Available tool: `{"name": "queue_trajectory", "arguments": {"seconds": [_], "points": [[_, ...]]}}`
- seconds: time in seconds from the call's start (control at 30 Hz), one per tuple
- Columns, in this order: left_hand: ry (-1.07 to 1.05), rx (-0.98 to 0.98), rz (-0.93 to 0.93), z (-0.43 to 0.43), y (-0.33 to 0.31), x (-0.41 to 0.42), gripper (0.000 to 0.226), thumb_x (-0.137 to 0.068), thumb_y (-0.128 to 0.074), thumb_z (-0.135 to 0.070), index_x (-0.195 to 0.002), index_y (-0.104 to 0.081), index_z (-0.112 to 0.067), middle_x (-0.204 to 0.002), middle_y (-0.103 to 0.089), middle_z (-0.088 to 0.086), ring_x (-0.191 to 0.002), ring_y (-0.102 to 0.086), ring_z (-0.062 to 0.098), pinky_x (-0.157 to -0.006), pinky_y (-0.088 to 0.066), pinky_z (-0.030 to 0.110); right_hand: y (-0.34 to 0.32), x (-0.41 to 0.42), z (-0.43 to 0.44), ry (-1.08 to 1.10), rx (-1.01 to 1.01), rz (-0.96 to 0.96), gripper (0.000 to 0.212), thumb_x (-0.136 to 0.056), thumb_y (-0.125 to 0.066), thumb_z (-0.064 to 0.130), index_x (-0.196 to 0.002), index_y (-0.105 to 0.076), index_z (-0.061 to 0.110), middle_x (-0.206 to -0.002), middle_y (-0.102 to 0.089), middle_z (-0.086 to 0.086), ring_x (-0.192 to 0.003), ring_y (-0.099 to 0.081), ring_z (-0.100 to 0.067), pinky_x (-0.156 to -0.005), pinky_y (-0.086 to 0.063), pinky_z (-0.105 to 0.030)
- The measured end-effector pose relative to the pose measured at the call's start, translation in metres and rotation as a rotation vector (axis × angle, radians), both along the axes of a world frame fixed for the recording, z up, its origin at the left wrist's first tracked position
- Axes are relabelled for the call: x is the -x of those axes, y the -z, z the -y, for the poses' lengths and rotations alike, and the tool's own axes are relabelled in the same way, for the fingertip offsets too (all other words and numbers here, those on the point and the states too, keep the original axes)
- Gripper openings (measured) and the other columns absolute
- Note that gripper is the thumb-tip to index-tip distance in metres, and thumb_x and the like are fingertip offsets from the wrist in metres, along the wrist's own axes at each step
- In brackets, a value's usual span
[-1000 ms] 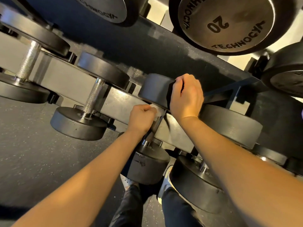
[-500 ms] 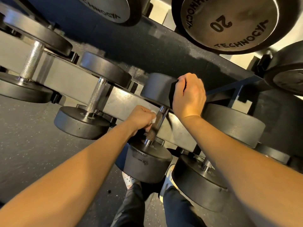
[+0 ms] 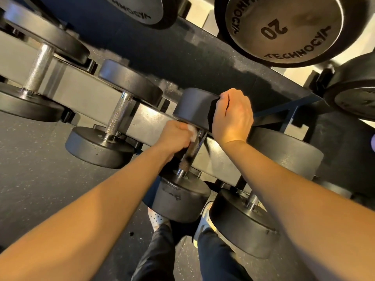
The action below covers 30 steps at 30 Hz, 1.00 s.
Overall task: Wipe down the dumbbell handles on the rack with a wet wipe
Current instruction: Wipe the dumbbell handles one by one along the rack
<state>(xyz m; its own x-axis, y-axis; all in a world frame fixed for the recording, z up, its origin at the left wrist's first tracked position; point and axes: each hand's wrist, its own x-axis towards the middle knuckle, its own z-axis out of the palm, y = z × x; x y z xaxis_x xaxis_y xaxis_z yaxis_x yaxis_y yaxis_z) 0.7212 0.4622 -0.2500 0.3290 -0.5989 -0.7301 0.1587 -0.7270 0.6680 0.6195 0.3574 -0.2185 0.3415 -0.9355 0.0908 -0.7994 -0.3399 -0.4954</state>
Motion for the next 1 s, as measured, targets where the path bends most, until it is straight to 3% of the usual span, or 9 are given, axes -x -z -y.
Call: {"name": "queue_trajectory", "arguments": {"seconds": [0.1,0.2,0.33,0.47,0.57,0.7,0.8,0.9,1.0], "points": [[-0.155,0.077,0.010,-0.003,0.000,0.016,0.022,-0.096,-0.065,-0.010,-0.079,-0.077,-0.014,-0.078,-0.073,0.003,-0.071,-0.069,0.013,-0.075,-0.059,0.032,0.002,-0.001,0.001,0.009,0.007,-0.010,0.021,-0.101,-0.040,0.024,-0.085,-0.053,0.024,-0.081,-0.051,0.006,-0.079,-0.050,-0.015,-0.069,-0.046,-0.033],[0.096,0.127,0.296,-0.020,0.004,0.024,0.040,-0.097,-0.067,-0.019,-0.058,-0.065,-0.024,-0.062,-0.065,-0.002,-0.068,-0.064,0.019,-0.073,-0.054,0.033,0.002,-0.001,0.000,0.013,0.009,0.000,0.020,-0.100,-0.038,0.026,-0.084,-0.051,0.026,-0.082,-0.052,0.006,-0.079,-0.050,-0.016,-0.069,-0.046,-0.034],[0.428,0.034,0.610,-0.026,-0.006,0.029,0.036,-0.100,-0.059,-0.034,-0.066,-0.060,-0.021,-0.067,-0.059,-0.002,-0.068,-0.060,0.016,-0.073,-0.049,0.033,0.001,-0.002,0.001,0.010,-0.004,-0.001,0.020,-0.100,-0.040,0.024,-0.084,-0.051,0.026,-0.081,-0.052,0.005,-0.078,-0.050,-0.015,-0.070,-0.049,-0.038],[0.161,0.204,0.443,-0.013,0.006,0.026,0.034,-0.097,-0.061,-0.023,-0.065,-0.068,-0.014,-0.063,-0.064,0.003,-0.064,-0.062,0.021,-0.067,-0.054,0.043,0.002,-0.002,0.001,0.022,-0.010,0.002,0.021,-0.100,-0.039,0.023,-0.083,-0.051,0.025,-0.081,-0.053,0.004,-0.077,-0.051,-0.017,-0.069,-0.050,-0.040],[-0.016,0.219,0.222,-0.013,0.013,0.022,0.035,-0.097,-0.066,-0.021,-0.062,-0.068,-0.015,-0.062,-0.064,0.003,-0.066,-0.064,0.025,-0.074,-0.058,0.047,0.002,-0.002,0.000,0.014,-0.003,0.006,0.022,-0.099,-0.038,0.023,-0.083,-0.051,0.025,-0.081,-0.053,0.003,-0.077,-0.050,-0.017,-0.068,-0.047,-0.037],[0.299,-0.052,0.096,-0.032,0.015,-0.002,0.018,-0.097,-0.070,-0.024,-0.095,-0.076,-0.007,-0.094,-0.071,0.006,-0.091,-0.065,0.018,-0.077,-0.049,0.024,0.000,-0.001,0.000,0.006,-0.007,0.010,0.022,-0.099,-0.037,0.024,-0.083,-0.051,0.025,-0.081,-0.052,0.004,-0.078,-0.049,-0.016,-0.068,-0.045,-0.034],[0.369,-0.044,0.187,-0.038,0.015,-0.003,0.018,-0.096,-0.070,-0.023,-0.098,-0.078,-0.007,-0.095,-0.070,0.003,-0.092,-0.065,0.016,-0.074,-0.045,0.019,0.001,-0.001,0.001,0.011,-0.022,0.001,0.023,-0.100,-0.037,0.023,-0.083,-0.053,0.024,-0.081,-0.052,0.005,-0.077,-0.048,-0.016,-0.069,-0.046,-0.037],[0.206,0.103,0.297,-0.022,0.014,0.013,0.034,-0.100,-0.064,-0.025,-0.075,-0.072,-0.003,-0.075,-0.070,0.012,-0.075,-0.067,0.024,-0.078,-0.055,0.037,0.001,-0.001,0.001,0.009,-0.013,0.009,0.025,-0.098,-0.036,0.025,-0.082,-0.054,0.022,-0.080,-0.051,0.004,-0.076,-0.048,-0.015,-0.066,-0.043,-0.033],[0.106,0.240,0.452,-0.014,0.018,0.027,0.037,-0.097,-0.062,-0.012,-0.062,-0.063,-0.004,-0.060,-0.061,0.011,-0.062,-0.060,0.026,-0.064,-0.053,0.050,0.003,-0.002,-0.001,0.021,-0.001,0.014,0.026,-0.100,-0.037,0.025,-0.085,-0.058,0.018,-0.080,-0.051,0.004,-0.076,-0.049,-0.015,-0.065,-0.041,-0.031]]}}
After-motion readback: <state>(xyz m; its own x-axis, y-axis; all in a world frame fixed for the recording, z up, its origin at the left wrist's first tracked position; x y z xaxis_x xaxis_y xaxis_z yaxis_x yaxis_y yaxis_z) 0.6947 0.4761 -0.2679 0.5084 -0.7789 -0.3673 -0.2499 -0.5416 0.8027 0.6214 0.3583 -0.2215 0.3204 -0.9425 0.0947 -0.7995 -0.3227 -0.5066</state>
